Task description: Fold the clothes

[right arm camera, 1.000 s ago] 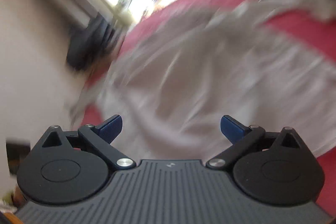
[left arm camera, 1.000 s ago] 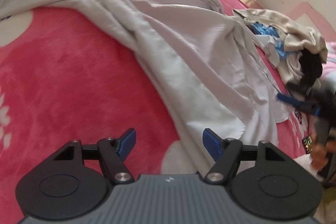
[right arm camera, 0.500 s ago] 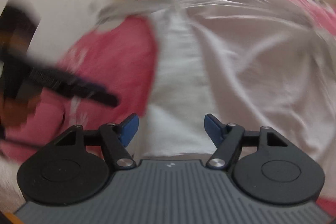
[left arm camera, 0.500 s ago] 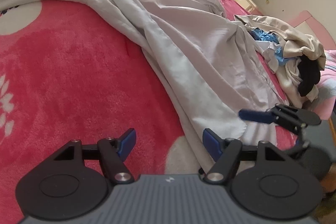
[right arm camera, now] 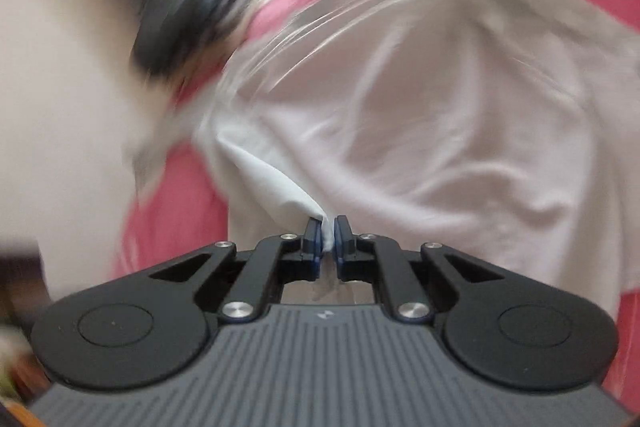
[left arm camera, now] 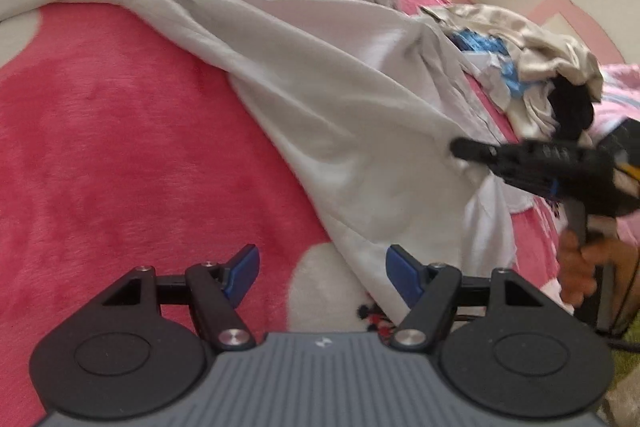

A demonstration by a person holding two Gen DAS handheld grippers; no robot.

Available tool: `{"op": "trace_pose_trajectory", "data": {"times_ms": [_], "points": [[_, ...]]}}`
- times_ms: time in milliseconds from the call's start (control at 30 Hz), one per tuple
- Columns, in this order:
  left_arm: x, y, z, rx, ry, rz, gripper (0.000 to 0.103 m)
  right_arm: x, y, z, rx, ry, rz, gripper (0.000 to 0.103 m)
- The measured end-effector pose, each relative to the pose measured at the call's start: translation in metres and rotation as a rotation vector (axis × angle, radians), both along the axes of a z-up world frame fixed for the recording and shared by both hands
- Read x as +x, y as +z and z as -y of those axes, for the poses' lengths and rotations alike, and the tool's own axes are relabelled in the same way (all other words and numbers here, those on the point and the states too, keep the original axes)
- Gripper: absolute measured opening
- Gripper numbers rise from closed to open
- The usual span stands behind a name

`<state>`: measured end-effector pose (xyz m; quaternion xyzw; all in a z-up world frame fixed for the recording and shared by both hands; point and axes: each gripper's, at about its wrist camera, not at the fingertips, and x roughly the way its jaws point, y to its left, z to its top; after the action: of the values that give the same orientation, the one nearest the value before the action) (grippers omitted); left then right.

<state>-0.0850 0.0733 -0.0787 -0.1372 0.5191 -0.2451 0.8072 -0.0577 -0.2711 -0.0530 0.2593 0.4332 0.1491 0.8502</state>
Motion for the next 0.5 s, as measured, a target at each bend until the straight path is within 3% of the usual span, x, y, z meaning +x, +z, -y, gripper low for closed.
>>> {"op": "trace_pose_trajectory", "data": {"times_ms": [200,367,467,500], "points": [[0.016,-0.013,0.029,-0.007,-0.064,-0.047,0.071,-0.002,-0.038,0.042,0.201,-0.185,-0.104,0.006],[0.020,-0.017,0.045,0.031,-0.102,-0.058,0.061,-0.006,-0.046,0.047,0.281,-0.217,-0.111,0.006],[0.020,-0.019,0.050,0.084,-0.112,-0.044,0.040,-0.004,-0.044,0.043,0.277,-0.194,-0.090,0.006],[0.020,-0.019,0.051,0.101,-0.114,-0.039,0.025,-0.002,-0.044,0.041,0.275,-0.187,-0.085,0.006]]}}
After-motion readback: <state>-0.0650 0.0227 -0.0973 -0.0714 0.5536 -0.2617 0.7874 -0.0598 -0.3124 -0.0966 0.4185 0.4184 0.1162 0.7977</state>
